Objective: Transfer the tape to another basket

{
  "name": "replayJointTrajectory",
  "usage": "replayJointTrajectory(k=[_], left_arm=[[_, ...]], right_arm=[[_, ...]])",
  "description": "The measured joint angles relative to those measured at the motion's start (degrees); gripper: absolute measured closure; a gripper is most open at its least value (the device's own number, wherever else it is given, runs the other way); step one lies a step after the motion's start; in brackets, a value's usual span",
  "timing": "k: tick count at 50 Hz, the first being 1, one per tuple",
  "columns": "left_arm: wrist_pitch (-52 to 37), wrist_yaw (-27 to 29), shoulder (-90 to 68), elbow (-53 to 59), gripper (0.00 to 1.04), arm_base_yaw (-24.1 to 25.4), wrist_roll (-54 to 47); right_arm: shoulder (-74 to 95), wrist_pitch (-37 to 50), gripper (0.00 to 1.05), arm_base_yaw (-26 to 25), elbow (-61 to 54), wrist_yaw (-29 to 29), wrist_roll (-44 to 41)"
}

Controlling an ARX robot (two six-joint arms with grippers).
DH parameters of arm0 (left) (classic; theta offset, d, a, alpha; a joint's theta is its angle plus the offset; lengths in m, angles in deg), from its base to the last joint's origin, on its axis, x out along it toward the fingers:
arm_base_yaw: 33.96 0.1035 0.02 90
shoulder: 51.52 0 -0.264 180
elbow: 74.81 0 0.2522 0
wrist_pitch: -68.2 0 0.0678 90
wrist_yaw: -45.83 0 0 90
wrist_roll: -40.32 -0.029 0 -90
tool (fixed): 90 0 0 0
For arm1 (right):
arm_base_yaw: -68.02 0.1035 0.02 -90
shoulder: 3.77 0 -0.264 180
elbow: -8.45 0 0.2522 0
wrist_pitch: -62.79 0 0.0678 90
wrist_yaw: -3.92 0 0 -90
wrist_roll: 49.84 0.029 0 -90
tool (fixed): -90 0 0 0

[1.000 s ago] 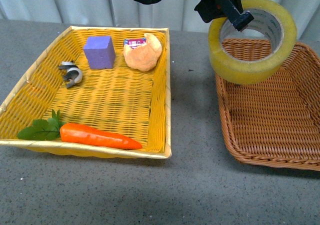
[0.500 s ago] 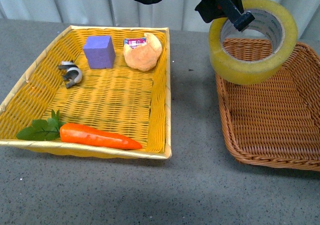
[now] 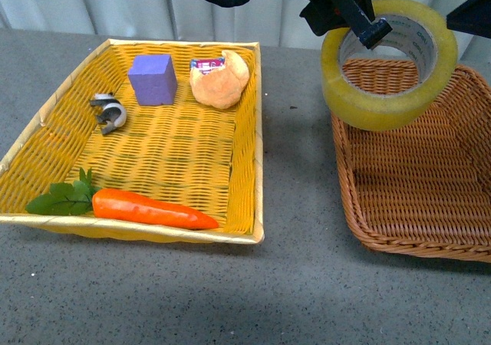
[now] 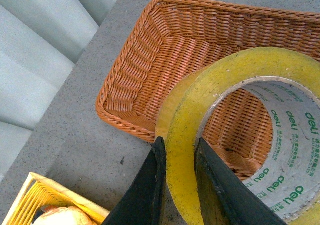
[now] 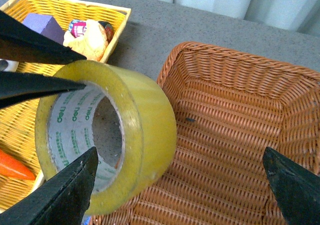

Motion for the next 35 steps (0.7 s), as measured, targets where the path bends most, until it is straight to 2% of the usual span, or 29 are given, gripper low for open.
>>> replayJointTrajectory(k=[14,27,28,35], left_arm=[[0.0,0.0,0.0,0.0,0.91,0.0,0.0],[0.0,0.0,0.0,0.0,0.91,0.0,0.0],[0.0,0.0,0.0,0.0,0.91,0.0,0.0],[0.0,0.0,0.0,0.0,0.91,0.0,0.0]], right_arm=[[7.7,-2.4,0.09,3.0,7.1,1.9,1.7],[9.5,-3.8,0.09,3.5,7.9,2.9,1.9],[9.5,-3.8,0.1,3.6,7.9,2.9,2.1],[9.6,-4.9,0.39,3.7,8.0,3.3,2.6]])
